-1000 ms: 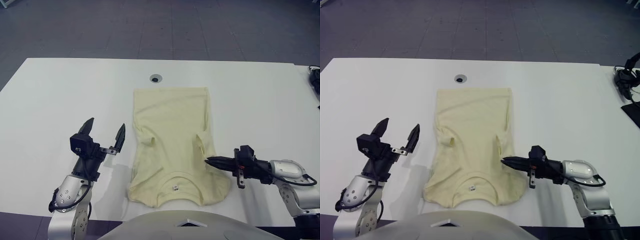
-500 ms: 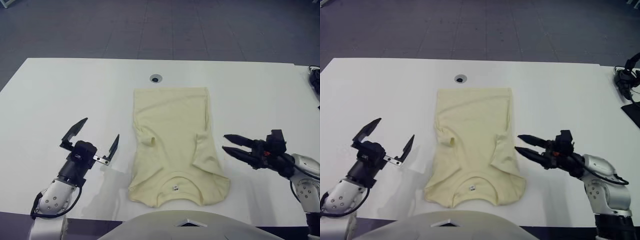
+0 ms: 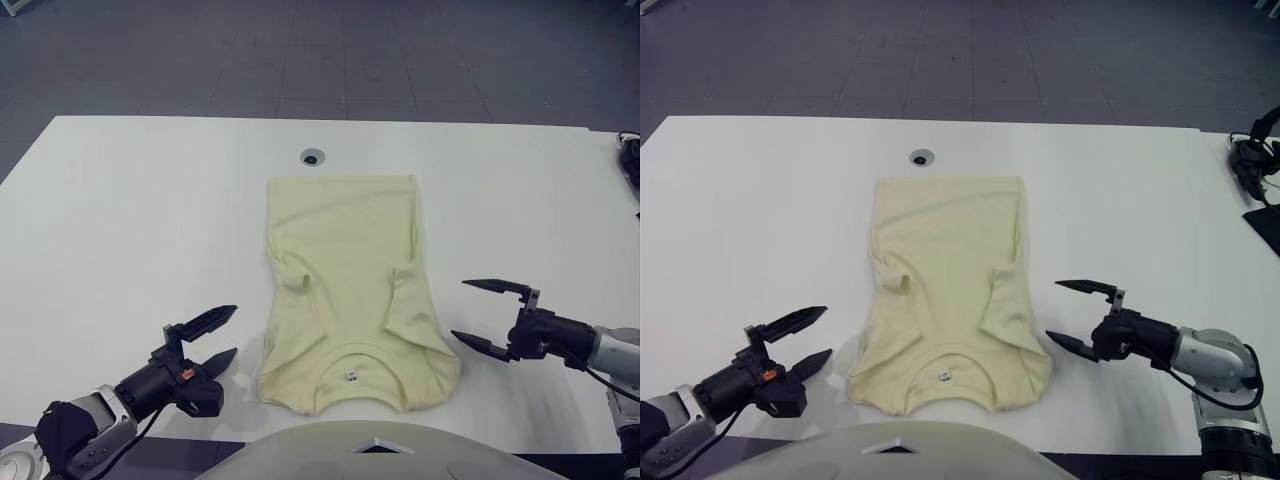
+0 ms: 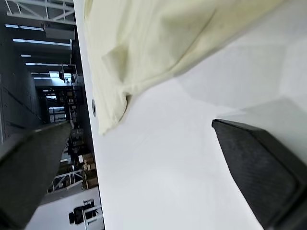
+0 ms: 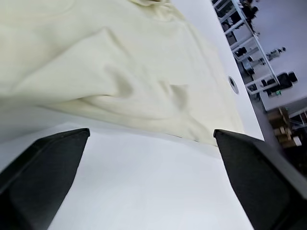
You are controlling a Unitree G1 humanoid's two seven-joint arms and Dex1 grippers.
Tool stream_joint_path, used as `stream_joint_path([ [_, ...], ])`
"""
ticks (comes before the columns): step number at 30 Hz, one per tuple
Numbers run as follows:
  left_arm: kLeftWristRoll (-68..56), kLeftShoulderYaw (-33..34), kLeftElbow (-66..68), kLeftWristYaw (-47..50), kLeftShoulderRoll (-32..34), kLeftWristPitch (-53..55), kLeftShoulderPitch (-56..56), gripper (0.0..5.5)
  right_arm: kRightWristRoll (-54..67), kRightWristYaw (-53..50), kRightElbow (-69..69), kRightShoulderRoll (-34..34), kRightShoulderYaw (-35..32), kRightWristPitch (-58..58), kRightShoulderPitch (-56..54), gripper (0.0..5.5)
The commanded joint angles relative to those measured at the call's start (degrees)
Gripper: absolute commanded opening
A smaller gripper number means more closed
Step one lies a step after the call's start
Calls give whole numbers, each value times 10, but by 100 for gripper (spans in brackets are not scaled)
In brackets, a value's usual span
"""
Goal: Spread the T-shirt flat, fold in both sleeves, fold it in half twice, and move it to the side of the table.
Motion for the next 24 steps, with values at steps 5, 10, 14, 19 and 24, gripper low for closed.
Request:
stream_joint_path([
  [5,66,-88,0,-40,43,-48,-26,432,-148,-71,118,-63,83,-235,-44,540],
  [10,67,-108,8,-41,43,-41,-41,341,-162,-131,110,-79,130,-223,-57,455],
  [14,69,-104,22,-36,50,-34,-44,267,-168,-168,107,-88,158,-209,-59,384],
  [19,59,-105,38,-31,48,-22,-50,191,-147,-203,86,-107,207,-164,-54,311],
  [24,56,-111,42,-29,48,-16,-52,102,-126,-219,76,-126,245,-120,-54,225],
])
